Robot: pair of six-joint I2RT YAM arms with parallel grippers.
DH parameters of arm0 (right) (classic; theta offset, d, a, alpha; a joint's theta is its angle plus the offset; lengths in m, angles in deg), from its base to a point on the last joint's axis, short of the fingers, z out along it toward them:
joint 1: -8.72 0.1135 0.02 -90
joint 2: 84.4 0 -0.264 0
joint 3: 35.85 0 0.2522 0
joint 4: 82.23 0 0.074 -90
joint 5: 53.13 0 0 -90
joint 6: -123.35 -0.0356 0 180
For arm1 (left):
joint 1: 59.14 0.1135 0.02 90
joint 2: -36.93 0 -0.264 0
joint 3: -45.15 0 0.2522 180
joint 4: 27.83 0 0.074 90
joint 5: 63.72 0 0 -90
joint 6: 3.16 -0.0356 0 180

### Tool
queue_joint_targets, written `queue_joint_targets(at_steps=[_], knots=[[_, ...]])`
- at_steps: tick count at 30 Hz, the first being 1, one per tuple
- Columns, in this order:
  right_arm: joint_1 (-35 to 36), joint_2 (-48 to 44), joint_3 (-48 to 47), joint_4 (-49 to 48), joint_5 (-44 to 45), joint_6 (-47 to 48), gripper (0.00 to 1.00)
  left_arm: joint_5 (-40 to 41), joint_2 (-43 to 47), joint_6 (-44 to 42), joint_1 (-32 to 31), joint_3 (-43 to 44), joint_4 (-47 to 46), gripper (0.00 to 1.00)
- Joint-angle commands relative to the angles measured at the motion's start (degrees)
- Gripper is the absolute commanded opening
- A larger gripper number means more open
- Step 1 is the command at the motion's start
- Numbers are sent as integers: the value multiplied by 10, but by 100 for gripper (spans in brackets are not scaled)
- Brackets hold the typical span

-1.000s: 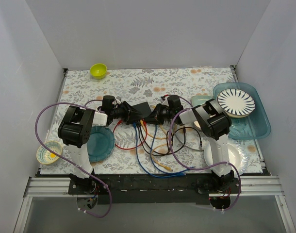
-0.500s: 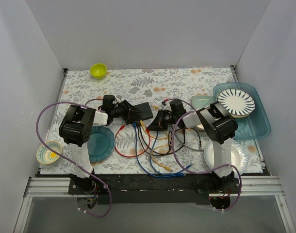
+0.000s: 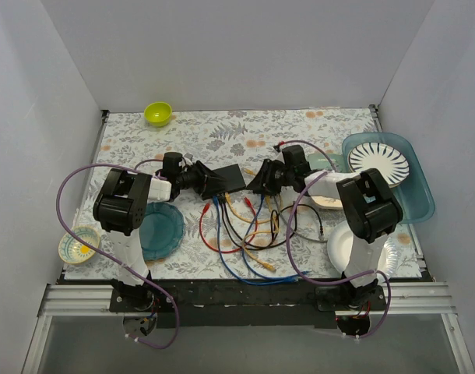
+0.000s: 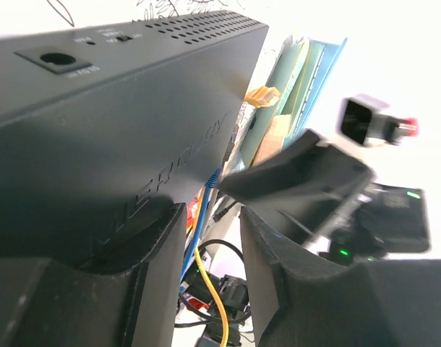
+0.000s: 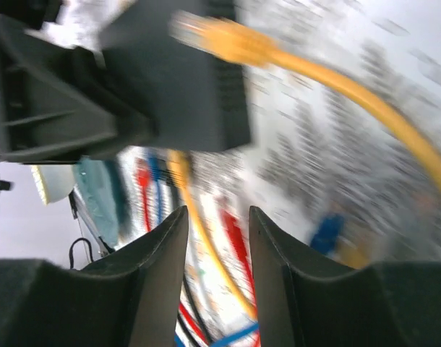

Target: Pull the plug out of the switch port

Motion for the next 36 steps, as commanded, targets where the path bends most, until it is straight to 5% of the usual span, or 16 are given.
queue_joint_targets(at_steps=[1, 11, 36], knots=[[37, 19, -81, -11, -18, 15, 48, -2, 23, 4, 2, -11, 40, 36], [74, 123, -153, -3, -73, -3, 45, -1, 30, 10, 9, -15, 37, 36], [68, 153, -137, -72, 26, -160, 38, 42, 27, -53, 22, 14, 132, 36]])
